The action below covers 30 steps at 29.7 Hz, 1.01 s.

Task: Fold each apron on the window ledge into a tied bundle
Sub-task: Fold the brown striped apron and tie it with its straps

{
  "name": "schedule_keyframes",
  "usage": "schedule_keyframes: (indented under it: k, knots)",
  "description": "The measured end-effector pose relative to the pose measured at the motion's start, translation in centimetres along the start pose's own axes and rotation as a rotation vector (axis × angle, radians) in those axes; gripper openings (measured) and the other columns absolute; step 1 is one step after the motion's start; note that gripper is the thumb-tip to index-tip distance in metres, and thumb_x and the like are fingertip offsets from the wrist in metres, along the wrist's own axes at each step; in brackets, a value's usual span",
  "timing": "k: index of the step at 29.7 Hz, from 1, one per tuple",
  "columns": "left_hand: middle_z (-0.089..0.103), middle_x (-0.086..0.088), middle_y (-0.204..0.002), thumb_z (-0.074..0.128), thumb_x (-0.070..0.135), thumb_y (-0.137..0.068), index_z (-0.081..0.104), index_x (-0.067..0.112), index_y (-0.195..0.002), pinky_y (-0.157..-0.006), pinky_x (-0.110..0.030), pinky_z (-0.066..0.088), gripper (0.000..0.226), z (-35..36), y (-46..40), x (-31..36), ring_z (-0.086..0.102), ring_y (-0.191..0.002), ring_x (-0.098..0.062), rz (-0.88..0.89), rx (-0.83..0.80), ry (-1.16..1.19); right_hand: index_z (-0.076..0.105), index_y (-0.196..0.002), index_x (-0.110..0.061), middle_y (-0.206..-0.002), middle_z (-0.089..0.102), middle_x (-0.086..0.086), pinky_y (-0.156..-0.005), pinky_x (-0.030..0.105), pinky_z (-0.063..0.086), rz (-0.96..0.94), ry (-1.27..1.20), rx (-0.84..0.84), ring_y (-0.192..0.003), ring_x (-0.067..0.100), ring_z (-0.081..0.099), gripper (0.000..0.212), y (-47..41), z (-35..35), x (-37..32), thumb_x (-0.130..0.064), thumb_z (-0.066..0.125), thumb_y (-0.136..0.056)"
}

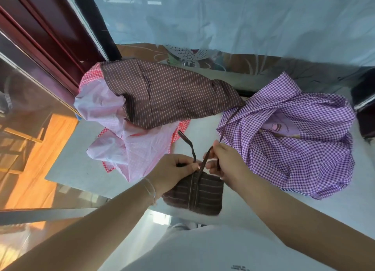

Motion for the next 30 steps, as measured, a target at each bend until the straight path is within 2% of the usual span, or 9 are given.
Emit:
schedule_keyframes:
  k: [5,11,15,18,21,23,26,28,30]
  knots:
    - [0.072,0.004,-0.092,0.064,0.02,-0.09,0.069,0.026,-0.098,-0.084,-0.03,0.056,0.011,-0.3,-4.6,-0.2,0.069,-0.087,-0.016,-0.015,0.074,-0.024,0.056,-0.1,-0.011,-0.082,0.07,0.005,-0.052,0.021,0.049,-0.016,-0.176,0.028,-0.057,0.011,0.062,0.028,-3.5,-0.6,-1.7,-0.033,0.038,-0.103]
    - [0.067,0.007,-0.08,0.057,0.023,-0.095,0.069,0.021,-0.092,-0.055,-0.009,0.043,0.012,1.0,-6.3,0.3,0.061,-0.07,-0.004,0.01,-0.006,-0.106,0.049,-0.093,-0.01,-0.083,0.066,0.006,-0.057,0.025,0.056,-0.626,0.198,0.059,-0.061,0.015,0.066,0.022,-2.8,0.7,-3.5,-0.021,0.033,-0.104]
    - [0.062,0.013,-0.077,0.049,0.022,-0.099,0.063,0.031,-0.082,-0.062,-0.013,0.04,0.024,1.0,-6.0,1.5,0.057,-0.07,0.0,0.116,-0.051,-0.243,0.05,-0.095,-0.008,-0.084,0.062,0.001,-0.058,0.02,0.05,-0.776,0.461,0.067,-0.062,0.007,0.059,0.019,-3.2,0.9,-3.2,-0.019,0.038,-0.103]
    - [0.063,0.015,-0.081,0.045,0.021,-0.101,0.064,0.029,-0.091,-0.069,-0.013,0.042,0.023,0.8,-5.6,2.1,0.058,-0.077,-0.001,0.137,-0.063,-0.223,0.047,-0.088,-0.016,-0.068,0.049,-0.006,-0.053,0.021,0.04,-0.845,0.596,0.159,-0.058,0.006,0.047,0.018,-4.0,0.7,-4.4,-0.023,0.04,-0.103]
    - [0.066,0.007,-0.088,0.046,0.024,-0.1,0.065,0.027,-0.099,-0.08,-0.023,0.05,0.019,0.5,-5.5,2.8,0.063,-0.086,-0.013,0.178,-0.067,-0.198,0.051,-0.09,-0.015,-0.066,0.045,-0.012,-0.055,0.022,0.038,-0.894,0.721,0.217,-0.058,0.003,0.045,0.021,-4.6,0.8,-5.6,-0.029,0.042,-0.102]
    - [0.067,0.004,-0.087,0.054,0.029,-0.096,0.066,0.023,-0.094,-0.077,-0.026,0.052,0.013,0.3,-5.7,3.0,0.065,-0.084,-0.014,0.175,-0.083,-0.17,0.053,-0.092,-0.014,-0.068,0.049,-0.009,-0.054,0.022,0.037,-0.968,0.81,0.202,-0.059,0.003,0.047,0.023,-4.6,1.3,-6.1,-0.031,0.042,-0.102]
    - [0.07,0.002,-0.082,0.061,0.036,-0.09,0.068,0.02,-0.087,-0.07,-0.026,0.054,0.017,-0.3,-6.1,2.7,0.066,-0.077,-0.015,0.141,-0.067,-0.132,0.055,-0.097,-0.014,-0.079,0.057,-0.003,-0.056,0.023,0.041,-0.948,0.901,0.174,-0.065,0.008,0.052,0.023,-5.1,1.9,-6.4,-0.034,0.045,-0.1]
    - [0.07,0.003,-0.076,0.063,0.036,-0.089,0.069,0.019,-0.083,-0.063,-0.024,0.053,0.019,-0.9,-6.3,2.4,0.066,-0.07,-0.012,0.1,-0.015,-0.056,0.054,-0.106,-0.016,-0.1,0.055,-0.002,-0.064,0.018,0.042,-0.893,0.847,0.261,-0.081,0.007,0.052,0.021,-5.7,1.1,-7.0,-0.035,0.05,-0.097]
    - [0.071,-0.002,-0.077,0.064,0.035,-0.09,0.07,0.012,-0.086,-0.063,-0.026,0.056,0.024,-1.5,-6.5,2.0,0.066,-0.07,-0.016,0.045,0.027,0.039,0.054,-0.109,-0.015,-0.107,0.051,-0.001,-0.069,0.014,0.042,-0.998,0.823,0.349,-0.09,0.007,0.049,0.023,-5.0,0.5,-7.8,-0.033,0.055,-0.095]
Point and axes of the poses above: each hand's wrist, its own y-axis away from the middle knuckle, its own z-axis out of the palm, x = y × z, the point moved 5 cm from there along -y, towards the middle knuckle
